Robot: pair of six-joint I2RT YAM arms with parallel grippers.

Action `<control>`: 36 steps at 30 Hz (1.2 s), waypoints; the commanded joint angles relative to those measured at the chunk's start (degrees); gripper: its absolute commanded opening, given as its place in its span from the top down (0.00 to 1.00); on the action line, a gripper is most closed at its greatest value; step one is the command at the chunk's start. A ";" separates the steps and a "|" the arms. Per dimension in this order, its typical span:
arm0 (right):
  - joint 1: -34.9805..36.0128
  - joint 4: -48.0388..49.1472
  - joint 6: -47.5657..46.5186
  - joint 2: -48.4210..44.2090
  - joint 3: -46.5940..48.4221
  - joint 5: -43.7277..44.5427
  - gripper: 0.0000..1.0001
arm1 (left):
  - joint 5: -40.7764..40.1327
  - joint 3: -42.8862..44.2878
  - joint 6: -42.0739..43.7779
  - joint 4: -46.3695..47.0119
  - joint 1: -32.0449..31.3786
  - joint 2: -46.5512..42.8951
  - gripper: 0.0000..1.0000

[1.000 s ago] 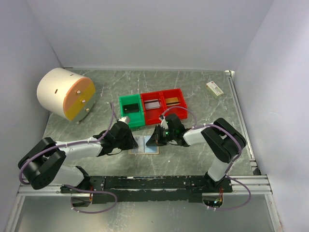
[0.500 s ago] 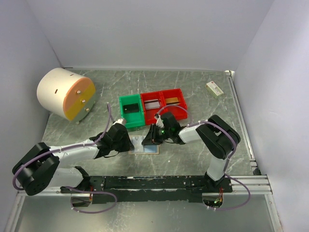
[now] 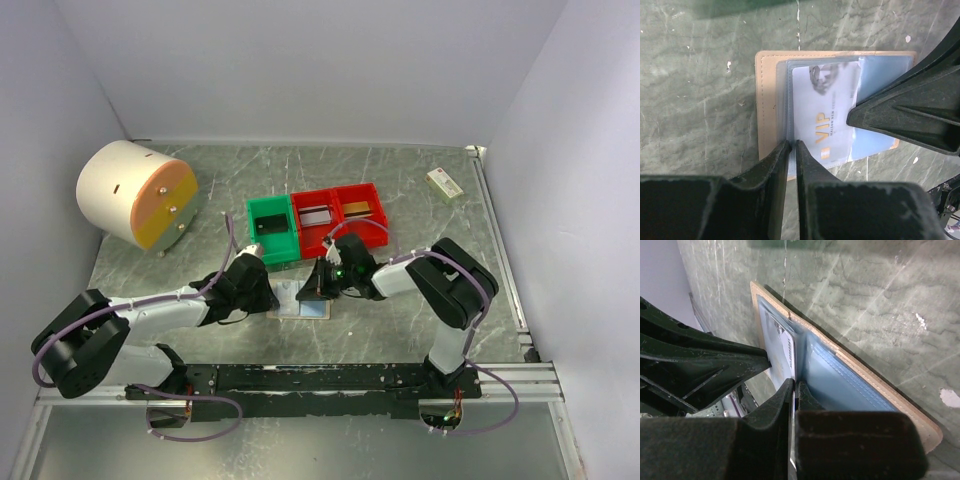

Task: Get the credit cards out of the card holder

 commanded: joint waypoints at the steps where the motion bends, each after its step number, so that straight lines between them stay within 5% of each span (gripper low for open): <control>1: -0.09 -1.65 -1.19 -2.56 -0.71 -0.35 1.00 | -1.95 -0.71 -0.14 -3.63 -0.79 1.13 0.78; 31: -4.52 -3.30 -3.21 -4.45 -4.76 -5.96 1.00 | -1.15 0.82 -0.42 -4.67 -0.90 0.90 0.78; 36: -4.48 -4.45 -3.57 -4.17 -4.19 -4.16 1.00 | -6.98 11.27 0.35 -9.36 -9.44 -3.73 0.67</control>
